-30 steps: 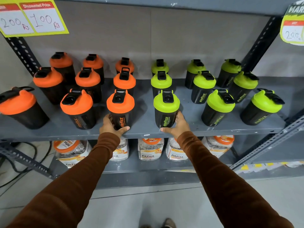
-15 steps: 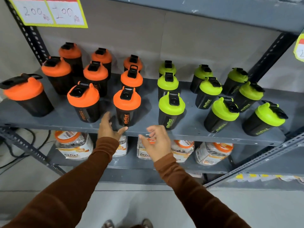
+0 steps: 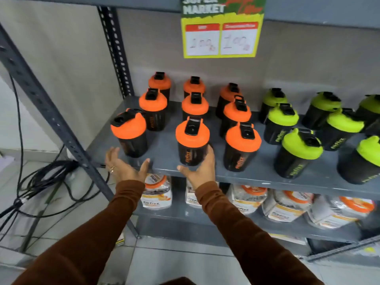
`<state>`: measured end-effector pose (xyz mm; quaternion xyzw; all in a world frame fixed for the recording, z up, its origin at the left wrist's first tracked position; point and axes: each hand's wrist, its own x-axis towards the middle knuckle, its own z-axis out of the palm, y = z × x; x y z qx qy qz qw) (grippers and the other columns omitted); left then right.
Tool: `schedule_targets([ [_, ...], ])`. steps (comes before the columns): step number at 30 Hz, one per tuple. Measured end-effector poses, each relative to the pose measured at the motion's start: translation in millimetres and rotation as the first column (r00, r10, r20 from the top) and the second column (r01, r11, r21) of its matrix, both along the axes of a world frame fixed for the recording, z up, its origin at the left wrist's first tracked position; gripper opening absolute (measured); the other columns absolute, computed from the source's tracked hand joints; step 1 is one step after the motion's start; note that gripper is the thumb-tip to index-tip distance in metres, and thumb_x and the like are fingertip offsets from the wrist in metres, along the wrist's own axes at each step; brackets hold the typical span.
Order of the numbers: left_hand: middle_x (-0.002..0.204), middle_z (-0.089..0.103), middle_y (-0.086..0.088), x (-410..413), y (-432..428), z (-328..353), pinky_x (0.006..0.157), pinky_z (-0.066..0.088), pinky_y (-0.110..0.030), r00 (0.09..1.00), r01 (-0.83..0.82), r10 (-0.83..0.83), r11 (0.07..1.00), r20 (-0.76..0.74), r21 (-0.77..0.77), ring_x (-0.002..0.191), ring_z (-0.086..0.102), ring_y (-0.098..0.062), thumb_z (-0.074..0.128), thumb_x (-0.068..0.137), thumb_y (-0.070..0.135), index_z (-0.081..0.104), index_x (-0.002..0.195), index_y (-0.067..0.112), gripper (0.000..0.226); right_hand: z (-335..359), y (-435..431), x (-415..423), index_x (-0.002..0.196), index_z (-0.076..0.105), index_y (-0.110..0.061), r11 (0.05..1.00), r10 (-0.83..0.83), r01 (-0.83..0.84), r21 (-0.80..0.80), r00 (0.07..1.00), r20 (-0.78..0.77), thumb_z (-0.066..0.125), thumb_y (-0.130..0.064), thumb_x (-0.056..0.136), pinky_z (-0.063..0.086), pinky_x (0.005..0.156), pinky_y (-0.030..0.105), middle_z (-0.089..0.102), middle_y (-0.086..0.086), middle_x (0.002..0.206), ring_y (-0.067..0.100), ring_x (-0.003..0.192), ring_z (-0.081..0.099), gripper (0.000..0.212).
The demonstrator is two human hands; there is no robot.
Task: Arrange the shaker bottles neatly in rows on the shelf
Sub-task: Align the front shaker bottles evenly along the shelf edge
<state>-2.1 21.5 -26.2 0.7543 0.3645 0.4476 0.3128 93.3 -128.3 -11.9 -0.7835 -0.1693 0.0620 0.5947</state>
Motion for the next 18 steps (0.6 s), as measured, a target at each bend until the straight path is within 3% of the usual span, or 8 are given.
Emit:
schedule_targets([
  [1,0.135,0.030,-0.036,-2.6,9.5,3.5,0.105,0.003,-0.004,1.000,0.023,-0.023,0.998,0.010,-0.051,0.129,0.027,-0.045,0.084,0.058,0.013,0.029,0.129,-0.013,0.093,0.0,6.2,0.1,0.139,0.022,-0.001,1.000,-0.025,0.025,-0.017,1.000,-0.006,0.086,-0.007,0.057,0.028,0.114,0.042,0.033,0.018,0.142,0.029,0.133,0.033,0.104],
  [3,0.146,0.019,-0.026,-2.5,28.1,6.0,0.105,0.004,-0.008,0.995,0.100,-0.096,0.974,0.032,-0.201,0.137,0.019,-0.033,0.084,0.056,0.005,0.014,0.138,-0.005,0.109,0.5,15.8,1.3,0.139,0.021,-0.002,0.997,-0.077,0.076,-0.027,0.997,-0.026,0.085,-0.003,0.055,0.029,0.113,0.043,0.035,0.018,0.142,0.029,0.133,0.036,0.106],
  [7,0.150,0.016,-0.018,0.3,56.8,8.0,0.114,0.020,-0.042,0.958,0.266,-0.287,0.884,0.004,-0.384,0.137,0.022,-0.031,0.083,0.057,0.001,-0.003,0.143,0.006,0.122,5.8,20.6,4.4,0.139,0.022,-0.006,0.986,-0.161,0.157,-0.059,0.985,-0.067,0.080,0.002,0.060,0.033,0.110,0.039,0.043,0.017,0.139,0.029,0.128,0.043,0.098],
  [8,0.150,0.017,-0.017,1.0,61.1,8.6,0.113,0.022,-0.045,0.947,0.285,-0.321,0.872,-0.024,-0.399,0.137,0.024,-0.031,0.083,0.058,0.003,-0.004,0.143,0.008,0.122,6.5,19.9,4.8,0.138,0.023,-0.007,0.982,-0.174,0.168,-0.081,0.983,-0.066,0.079,0.001,0.062,0.034,0.109,0.039,0.045,0.017,0.138,0.030,0.127,0.045,0.095],
  [10,0.150,0.020,-0.017,4.1,65.0,12.3,0.113,0.023,-0.041,0.930,0.311,-0.364,0.859,-0.058,-0.406,0.136,0.025,-0.029,0.081,0.061,0.004,-0.003,0.143,0.009,0.117,7.0,19.0,4.9,0.138,0.024,-0.007,0.975,-0.193,0.184,-0.123,0.979,-0.064,0.078,-0.001,0.064,0.035,0.108,0.038,0.047,0.016,0.137,0.031,0.126,0.046,0.092],
  [13,0.145,0.029,-0.022,15.0,69.3,18.1,0.111,0.027,-0.044,0.912,0.396,-0.401,0.799,0.090,-0.451,0.132,0.032,-0.031,0.075,0.060,-0.014,0.002,0.142,0.004,0.111,5.6,18.8,5.9,0.136,0.029,-0.006,0.971,-0.197,0.186,-0.149,0.978,-0.062,0.080,-0.005,0.064,0.036,0.108,0.040,0.049,0.016,0.135,0.031,0.125,0.047,0.088],
  [18,0.135,0.043,-0.024,16.2,68.4,11.5,0.100,0.034,-0.032,0.917,0.389,-0.391,0.827,0.081,-0.407,0.123,0.044,-0.033,0.077,0.058,-0.011,0.030,0.130,-0.003,0.086,7.0,16.8,7.6,0.129,0.038,-0.006,0.963,-0.207,0.190,-0.194,0.976,-0.074,0.082,-0.010,0.063,0.040,0.106,0.043,0.055,0.015,0.130,0.032,0.121,0.051,0.079],
])
